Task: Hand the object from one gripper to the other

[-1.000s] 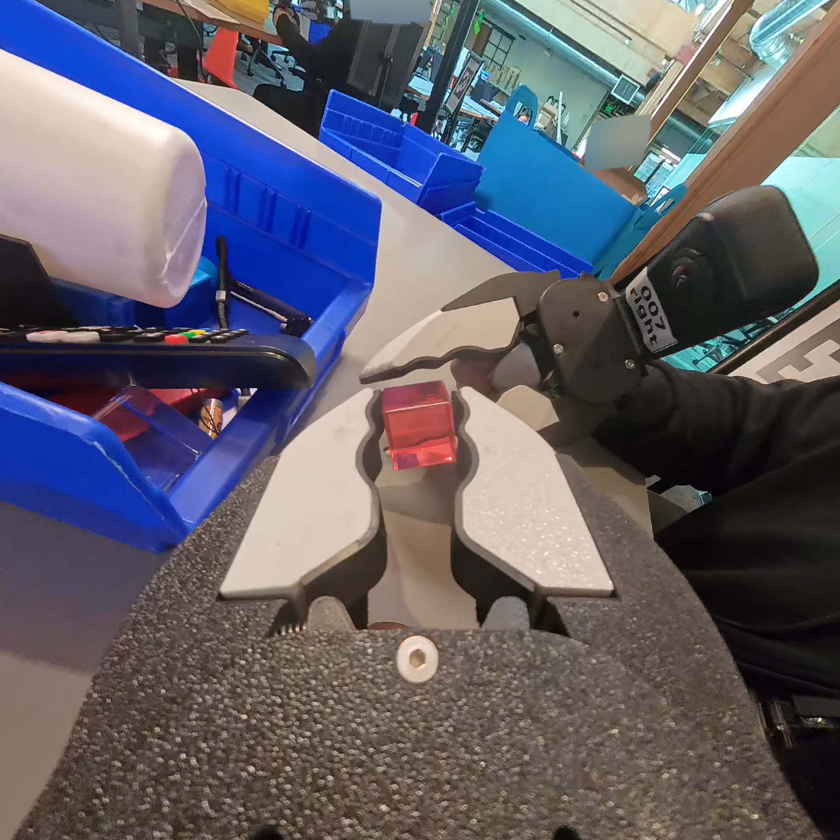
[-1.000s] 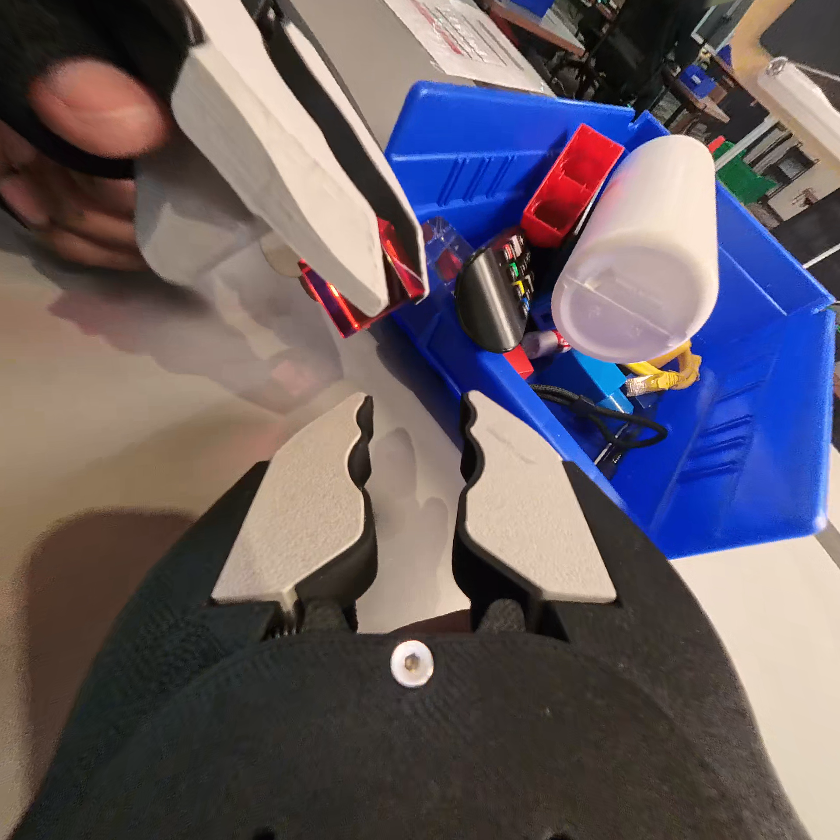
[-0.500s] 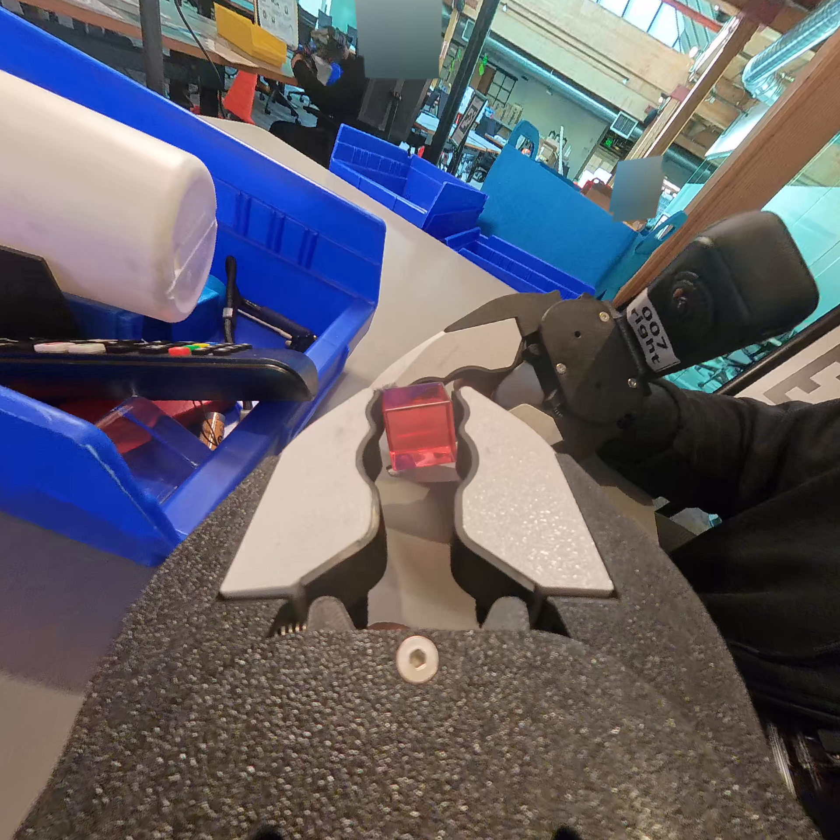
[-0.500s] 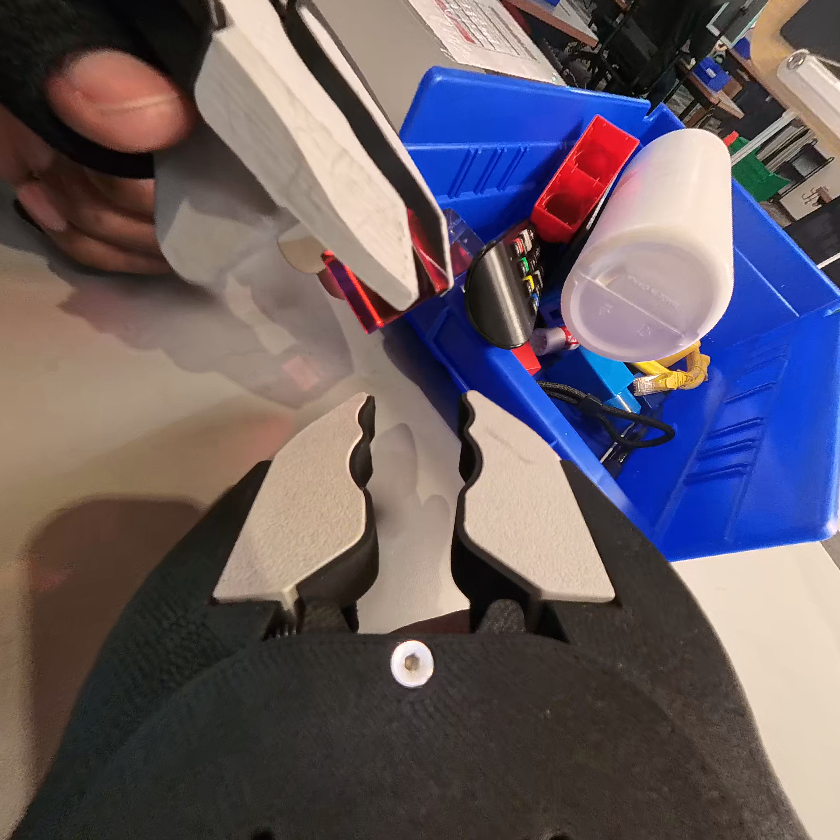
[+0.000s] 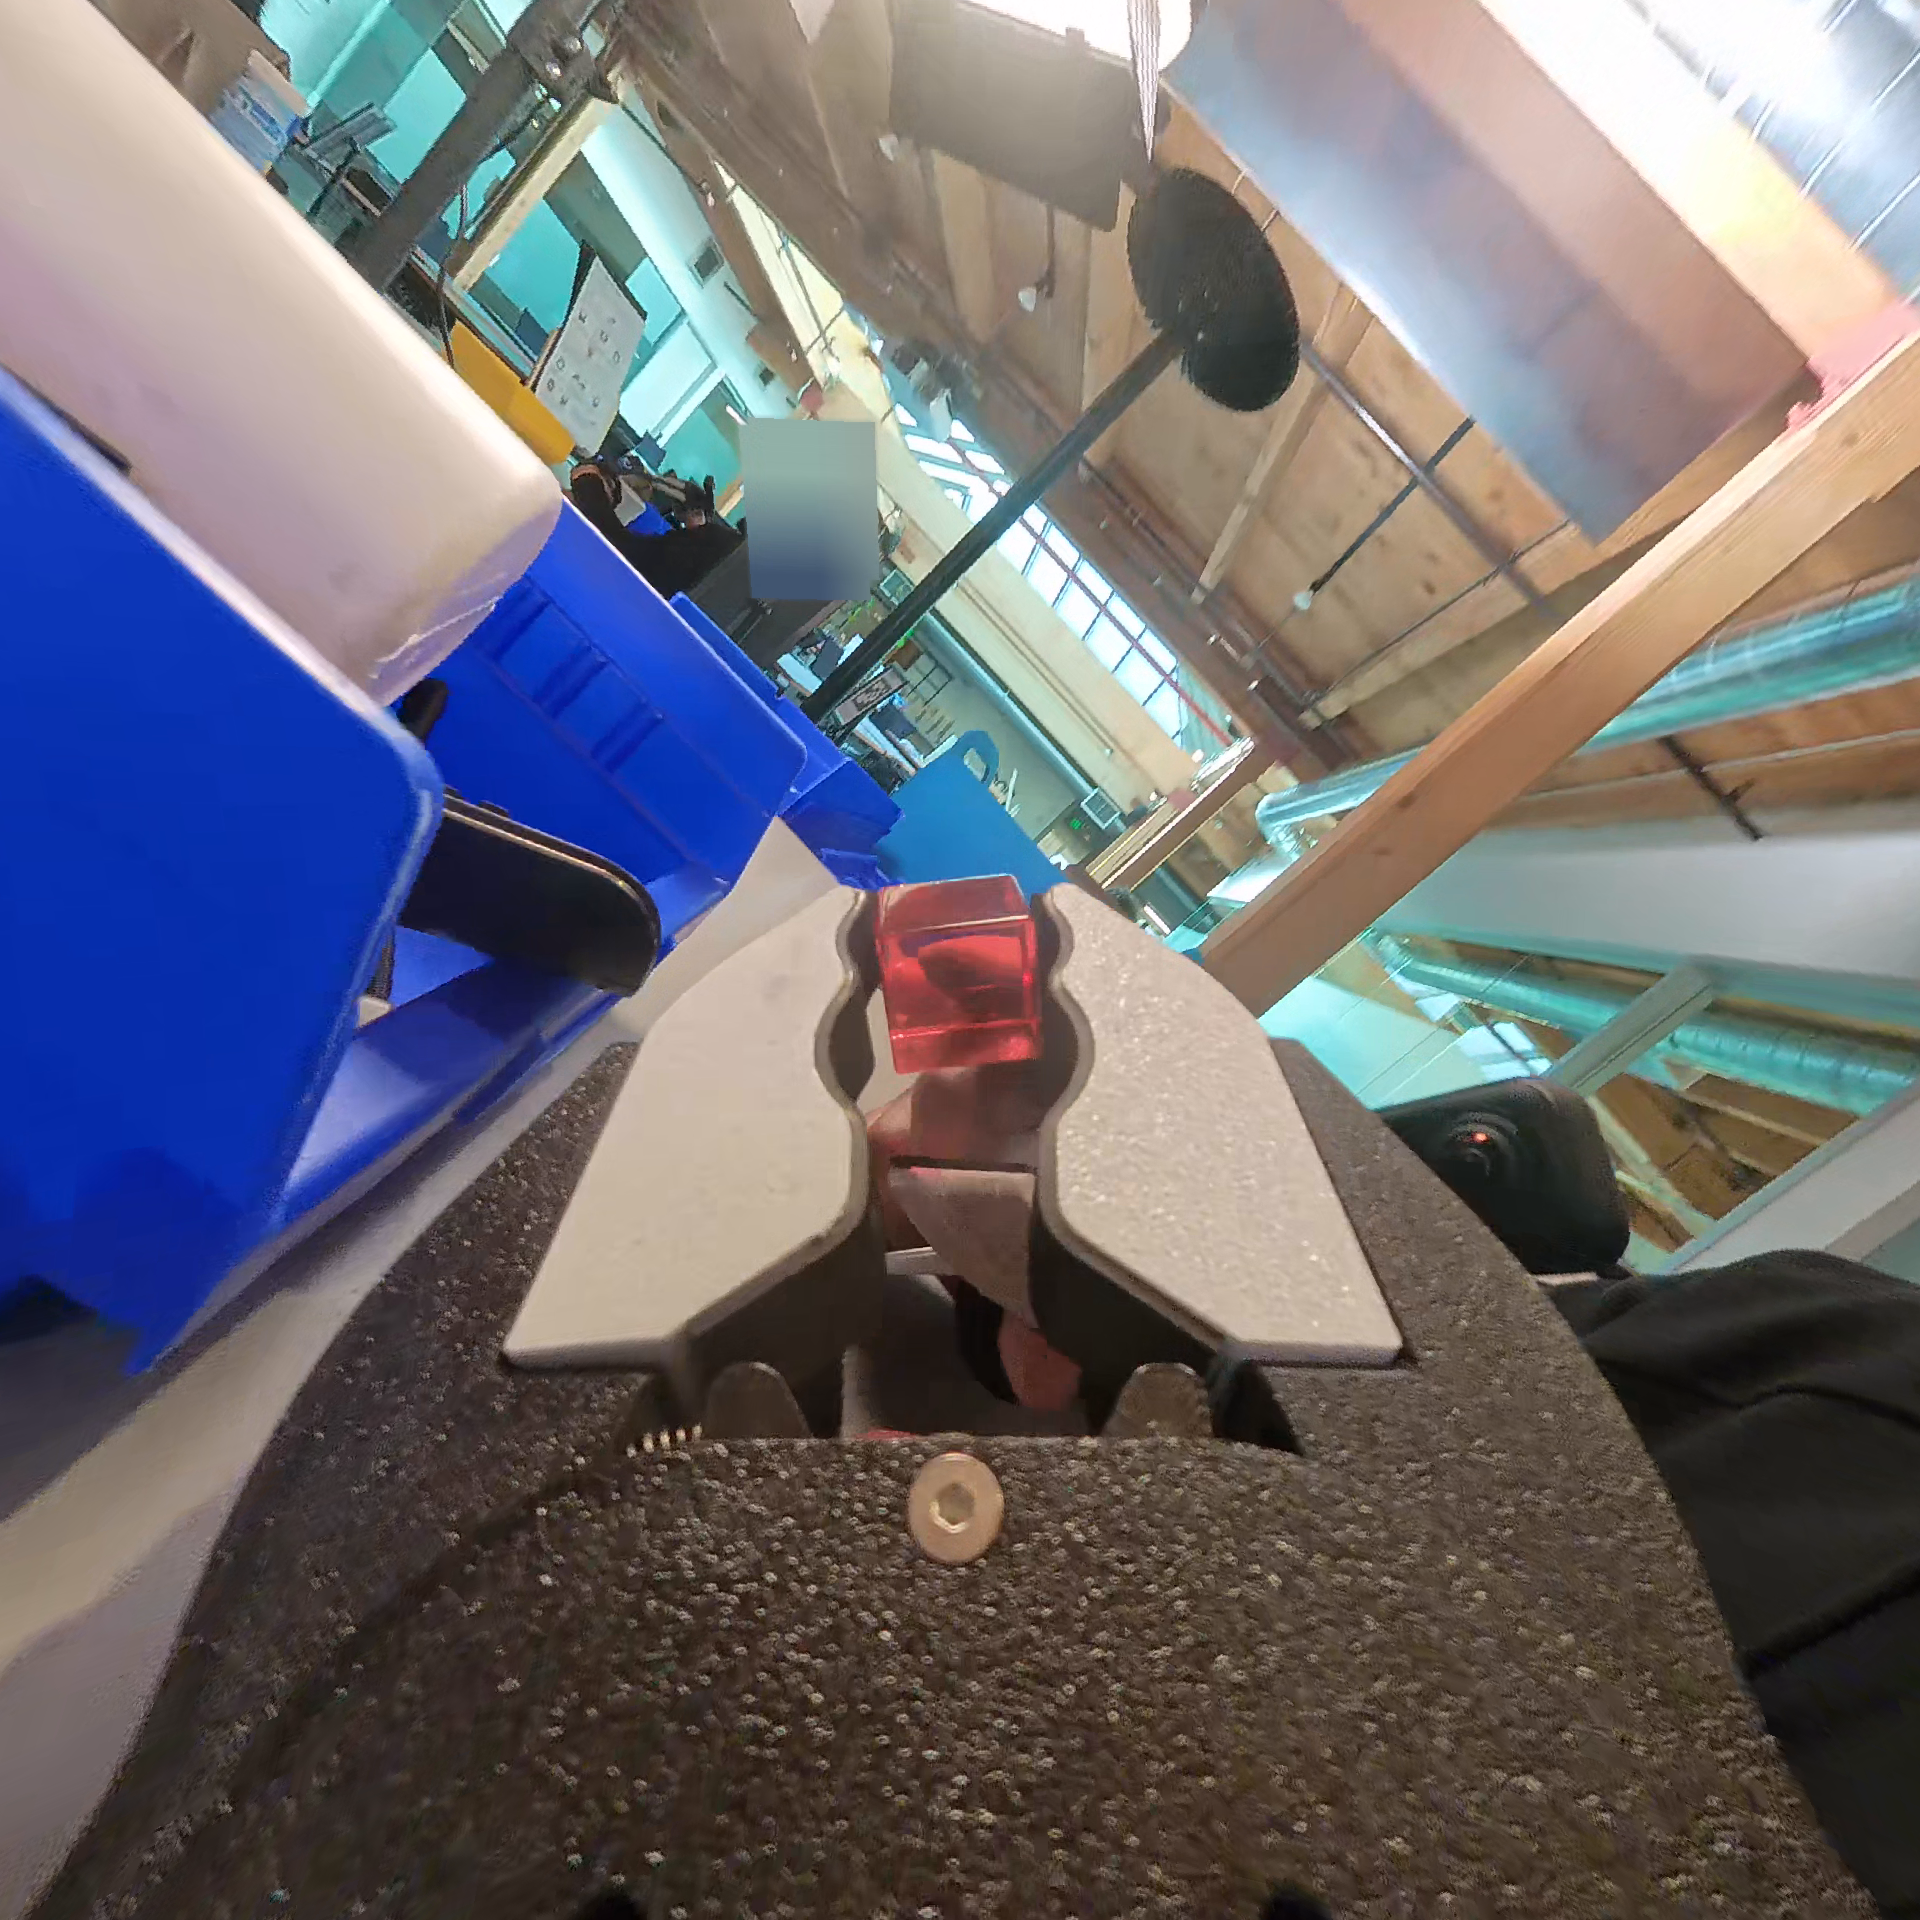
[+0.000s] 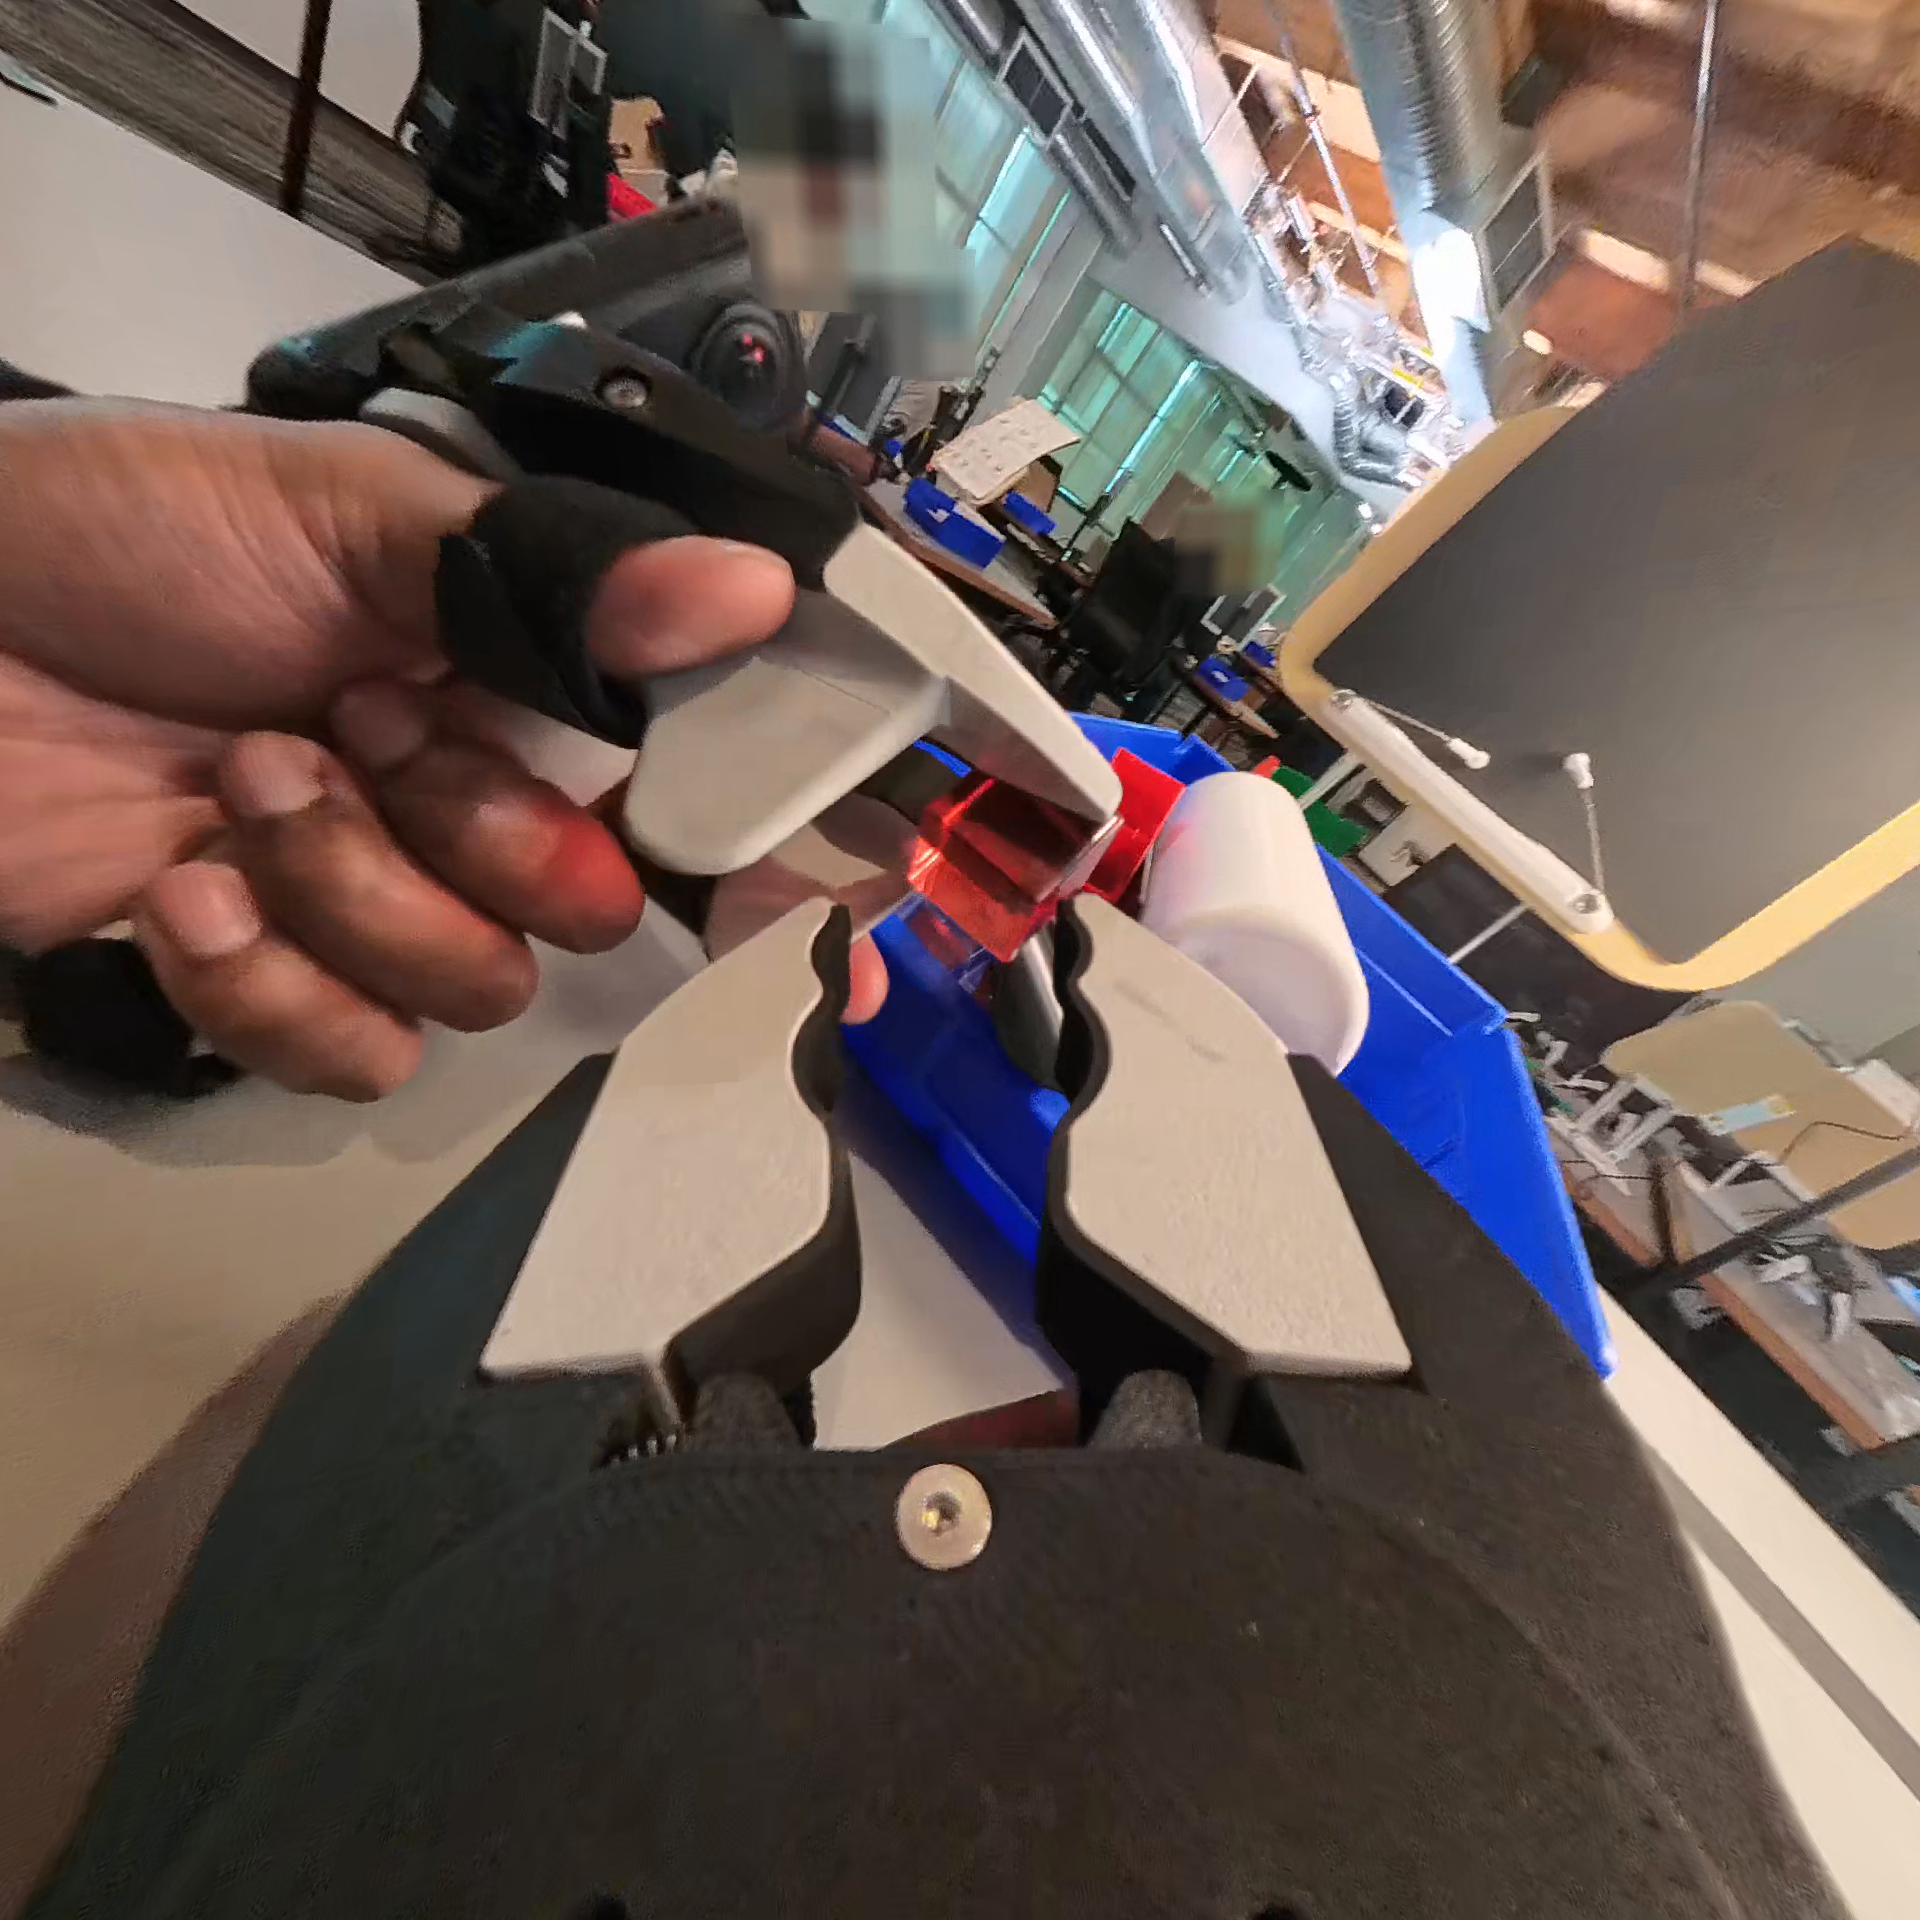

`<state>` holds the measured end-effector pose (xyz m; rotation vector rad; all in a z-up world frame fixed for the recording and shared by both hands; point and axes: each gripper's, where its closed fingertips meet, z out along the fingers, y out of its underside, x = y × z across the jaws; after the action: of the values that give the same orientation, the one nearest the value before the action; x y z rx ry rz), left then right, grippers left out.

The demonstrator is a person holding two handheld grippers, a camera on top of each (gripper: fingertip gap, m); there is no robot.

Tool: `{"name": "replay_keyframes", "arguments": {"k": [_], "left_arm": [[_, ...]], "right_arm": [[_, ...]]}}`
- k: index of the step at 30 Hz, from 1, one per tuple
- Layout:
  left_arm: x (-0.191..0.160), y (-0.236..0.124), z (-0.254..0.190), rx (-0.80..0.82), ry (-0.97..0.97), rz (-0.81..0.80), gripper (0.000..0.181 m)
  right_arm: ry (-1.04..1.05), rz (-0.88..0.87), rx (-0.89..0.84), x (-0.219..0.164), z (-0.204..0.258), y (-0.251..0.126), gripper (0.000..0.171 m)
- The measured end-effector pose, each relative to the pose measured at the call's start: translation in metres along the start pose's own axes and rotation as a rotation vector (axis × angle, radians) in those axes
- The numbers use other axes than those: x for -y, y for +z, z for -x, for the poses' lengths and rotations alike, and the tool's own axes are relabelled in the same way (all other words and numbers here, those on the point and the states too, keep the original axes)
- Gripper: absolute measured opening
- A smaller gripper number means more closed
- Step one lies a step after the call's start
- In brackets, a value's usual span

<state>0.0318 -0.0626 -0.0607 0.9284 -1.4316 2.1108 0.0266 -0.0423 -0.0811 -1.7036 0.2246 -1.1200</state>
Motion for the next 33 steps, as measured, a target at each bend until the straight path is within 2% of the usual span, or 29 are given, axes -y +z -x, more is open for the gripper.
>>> {"name": "replay_keyframes", "arguments": {"k": [6, 11, 14, 19, 21, 25, 28, 30, 33], "left_arm": [[-0.014, 0.005, -0.003, -0.018, -0.047, 0.056, 0.028], [-0.021, 0.005, -0.005, -0.001, 0.06, 0.159, 0.029], [-0.019, 0.002, -0.001, 0.089, 0.282, 0.247, 0.036], [-0.002, -0.009, 0.017, 0.393, 0.908, 0.335, 0.046], [-0.001, -0.009, 0.017, 0.46, 1.054, 0.338, 0.045], [-0.024, -0.004, 0.016, 0.445, 1.081, 0.417, 0.044], [-0.036, -0.004, 0.025, 0.469, 1.065, 0.477, 0.043], [-0.036, -0.006, 0.029, 0.493, 1.065, 0.479, 0.034], [-0.033, -0.007, 0.027, 0.47, 1.041, 0.466, 0.029]], "right_arm": [[0.002, -0.026, -0.073, 0.005, -0.01, 0.003, 0.033], [-0.048, -0.03, -0.056, 0.004, -0.012, -0.001, 0.029], [-0.124, 0.007, -0.085, 0.0, -0.016, -0.002, 0.029], [-0.243, 0.126, -0.152, -0.016, -0.025, -0.001, 0.029], [-0.31, 0.186, -0.169, -0.023, -0.023, 0.0, 0.029], [-0.42, 0.278, -0.173, -0.032, -0.015, 0.004, 0.029], [-0.485, 0.253, -0.161, -0.026, -0.006, 0.004, 0.029], [-0.512, 0.241, -0.152, -0.024, 0.0, 0.003, 0.027], [-0.476, 0.211, -0.133, -0.021, 0.002, 0.002, 0.028]]}}
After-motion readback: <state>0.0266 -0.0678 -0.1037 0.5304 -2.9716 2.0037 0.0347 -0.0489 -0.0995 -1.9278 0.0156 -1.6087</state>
